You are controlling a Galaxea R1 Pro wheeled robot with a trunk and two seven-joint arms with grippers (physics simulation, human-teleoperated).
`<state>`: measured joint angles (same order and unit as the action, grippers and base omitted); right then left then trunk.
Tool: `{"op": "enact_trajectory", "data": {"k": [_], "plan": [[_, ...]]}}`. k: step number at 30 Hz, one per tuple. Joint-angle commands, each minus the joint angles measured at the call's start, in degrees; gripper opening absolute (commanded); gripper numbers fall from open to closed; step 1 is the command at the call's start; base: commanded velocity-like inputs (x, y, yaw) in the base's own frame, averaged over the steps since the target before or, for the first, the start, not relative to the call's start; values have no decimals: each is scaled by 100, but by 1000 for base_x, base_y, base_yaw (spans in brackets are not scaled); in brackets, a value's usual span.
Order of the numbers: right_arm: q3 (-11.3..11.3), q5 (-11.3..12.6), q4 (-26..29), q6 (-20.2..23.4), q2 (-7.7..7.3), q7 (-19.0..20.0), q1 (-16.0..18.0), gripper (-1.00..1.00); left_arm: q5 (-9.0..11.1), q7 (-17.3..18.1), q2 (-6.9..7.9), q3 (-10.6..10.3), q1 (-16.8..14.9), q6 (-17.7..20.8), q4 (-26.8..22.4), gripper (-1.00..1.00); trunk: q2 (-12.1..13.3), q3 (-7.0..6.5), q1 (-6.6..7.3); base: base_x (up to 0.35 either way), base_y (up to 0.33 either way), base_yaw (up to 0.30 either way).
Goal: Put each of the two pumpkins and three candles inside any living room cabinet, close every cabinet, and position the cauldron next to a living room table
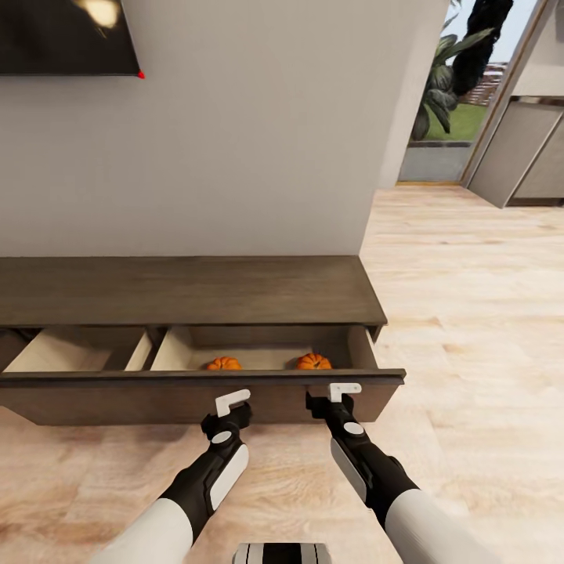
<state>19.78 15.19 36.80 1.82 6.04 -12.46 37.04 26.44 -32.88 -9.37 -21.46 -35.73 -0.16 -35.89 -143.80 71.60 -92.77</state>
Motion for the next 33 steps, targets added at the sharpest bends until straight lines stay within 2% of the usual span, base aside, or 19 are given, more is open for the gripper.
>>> {"op": "enact_trajectory", "data": {"k": [1, 10, 20, 33], "plan": [[35, 28, 12, 20, -6, -55, 5, 100, 45, -43, 8, -34, -4, -2, -6, 100, -2, 4, -1, 217, 0, 0], [35, 28, 12, 20, -6, -55, 5, 100, 45, -43, 5, -34, -4, -2, -6, 100, -2, 4, -1, 184, 0, 0], [35, 28, 12, 20, -6, -52, 5, 100, 45, -43, 7, -34, -4, 0, -6, 100, -2, 4, -1, 62, 0, 0], [36, 28, 12, 20, -6, -52, 5, 100, 45, -43, 6, -34, -4, -1, -6, 100, -2, 4, -1, 204, 0, 0]]}}
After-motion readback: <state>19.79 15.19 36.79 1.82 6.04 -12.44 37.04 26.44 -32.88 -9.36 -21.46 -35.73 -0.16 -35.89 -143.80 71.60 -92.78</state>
